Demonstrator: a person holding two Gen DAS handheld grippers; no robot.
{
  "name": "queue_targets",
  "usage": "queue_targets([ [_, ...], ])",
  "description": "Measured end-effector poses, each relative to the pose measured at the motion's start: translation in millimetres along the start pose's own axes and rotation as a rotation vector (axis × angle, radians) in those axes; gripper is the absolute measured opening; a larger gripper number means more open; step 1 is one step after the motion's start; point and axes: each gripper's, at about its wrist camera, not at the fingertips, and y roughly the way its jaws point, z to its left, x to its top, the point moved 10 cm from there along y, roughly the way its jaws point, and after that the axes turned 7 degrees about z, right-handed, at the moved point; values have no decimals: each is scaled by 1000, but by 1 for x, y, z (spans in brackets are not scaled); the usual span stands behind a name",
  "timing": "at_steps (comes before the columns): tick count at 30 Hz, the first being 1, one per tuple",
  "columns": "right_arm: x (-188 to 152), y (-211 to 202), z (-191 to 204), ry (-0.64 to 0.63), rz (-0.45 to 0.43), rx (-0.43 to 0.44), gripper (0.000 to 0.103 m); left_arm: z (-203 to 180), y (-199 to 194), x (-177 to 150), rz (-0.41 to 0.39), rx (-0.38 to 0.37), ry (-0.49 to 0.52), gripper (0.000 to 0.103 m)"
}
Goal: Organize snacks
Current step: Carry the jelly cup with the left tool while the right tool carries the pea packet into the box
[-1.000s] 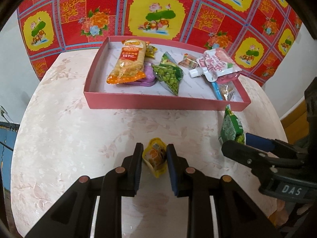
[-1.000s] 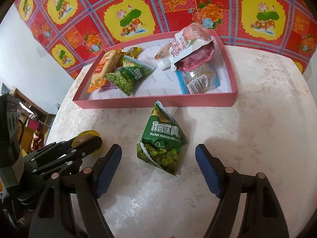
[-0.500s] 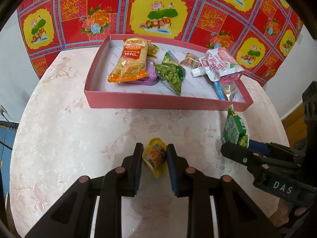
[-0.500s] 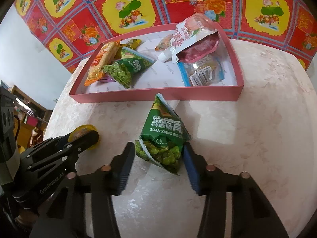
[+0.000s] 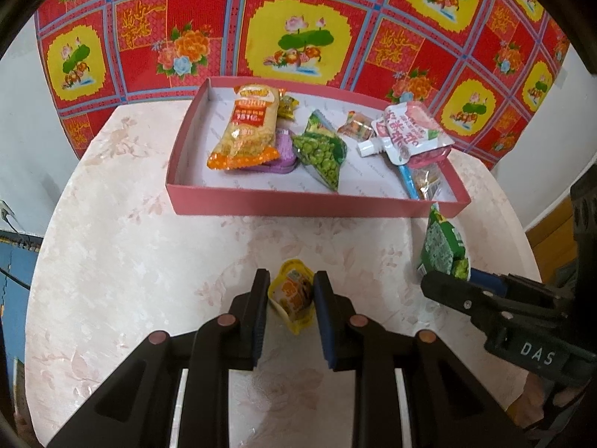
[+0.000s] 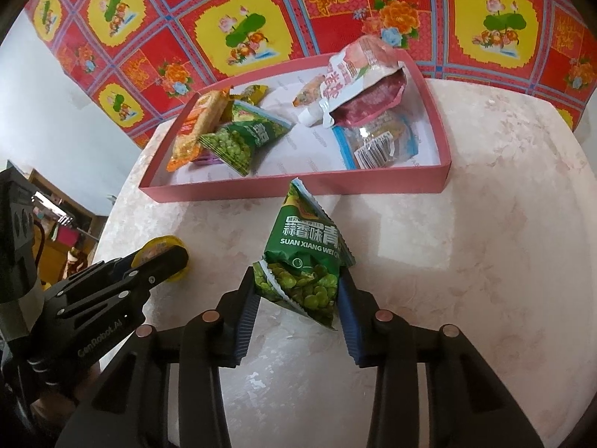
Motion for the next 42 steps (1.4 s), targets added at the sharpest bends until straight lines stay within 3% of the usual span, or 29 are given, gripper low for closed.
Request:
queue_targets([
  [20,16,-22,12,-30,-54,48,40,-22,-27,46,-80,-10,53,25],
  [42,70,-19,10,-46,-95,79,40,-25,-4,113,-121,19,92,25],
])
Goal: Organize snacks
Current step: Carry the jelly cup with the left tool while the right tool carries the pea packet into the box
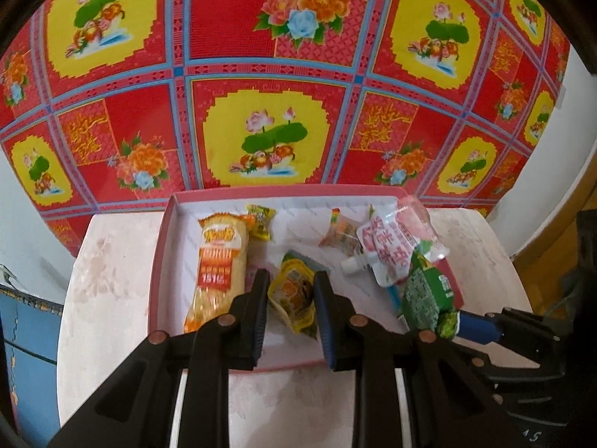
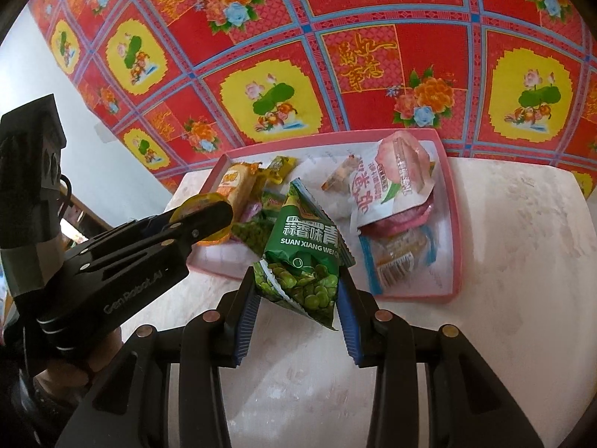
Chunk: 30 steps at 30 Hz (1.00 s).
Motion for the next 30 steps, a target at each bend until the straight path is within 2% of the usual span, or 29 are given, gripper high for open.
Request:
queue_targets([
  [11,9,13,-4,8,14,27,40,5,31,21,9,15,2,25],
  [25,15,36,-13,22,41,27,40,12,65,26,51,12,-17,25],
  [30,18,44,-16,31,44,24,41,12,67,26,53,13,-10,34],
])
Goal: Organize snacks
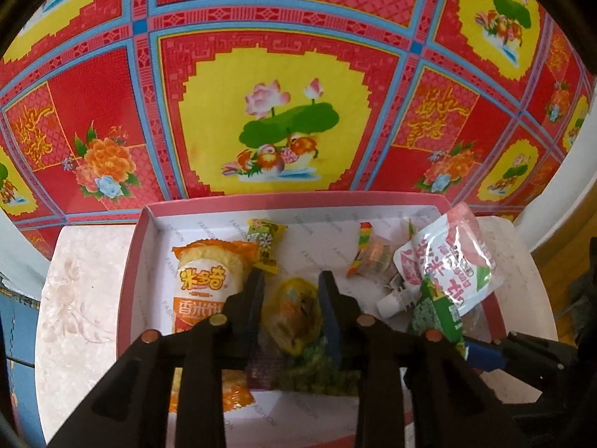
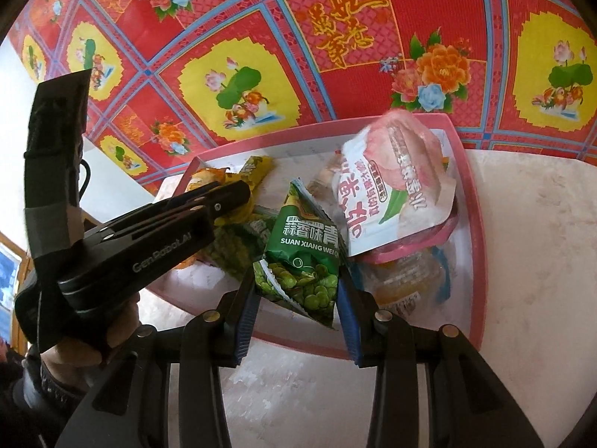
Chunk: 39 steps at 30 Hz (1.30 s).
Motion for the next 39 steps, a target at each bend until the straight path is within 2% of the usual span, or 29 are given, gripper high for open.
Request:
queue_targets([
  [10,3,14,-8,43,19,-3,42,-5,-3,-4,17,5,10,41],
  [13,2,9,-7,45,7,11,50,-6,-8,-7,19,-2,7,44],
  [16,3,1,-5,32,-12,13,63,-8,-16,-9,13,6,8,46],
  [21,3,-8,0,19,-31,10,69,-7,-29,-12,0,7,-6,50],
  [26,0,-16,0,24,-45,2,70,-4,-39,-18,-3,14,-30,63],
  [28,-1,-21,-1,29,-53,-4,70,-1,-44,-21,-6,12,-38,65],
  [39,-14,-41,3,42,-80,-18,75,4,-71,-47,-4,23,-64,67],
])
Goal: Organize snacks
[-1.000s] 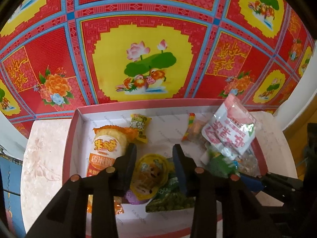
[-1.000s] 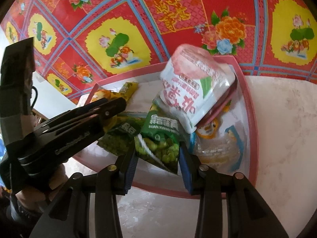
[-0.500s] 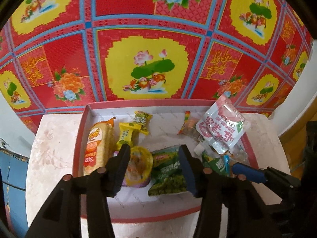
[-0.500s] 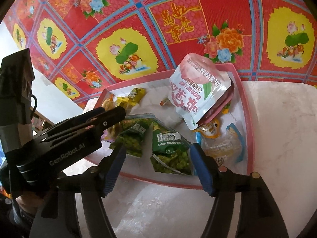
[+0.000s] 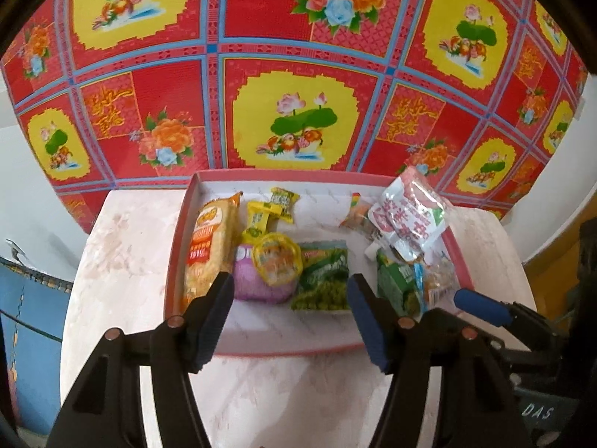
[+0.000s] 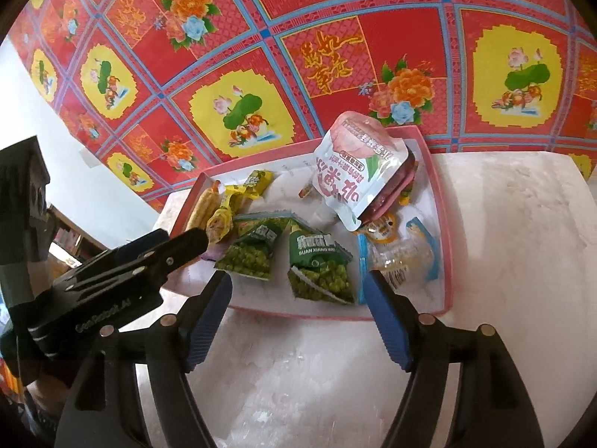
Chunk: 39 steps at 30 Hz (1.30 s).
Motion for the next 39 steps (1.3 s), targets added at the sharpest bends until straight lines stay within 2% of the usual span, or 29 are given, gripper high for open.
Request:
queue_targets([
  [17,-25,-30,-5,28,-23,-19,75,-5,-14,-42,56,20,0,67],
  [39,-53,-13,-28,29,44,-143,76,-11,6,-68,127,19,8,67],
])
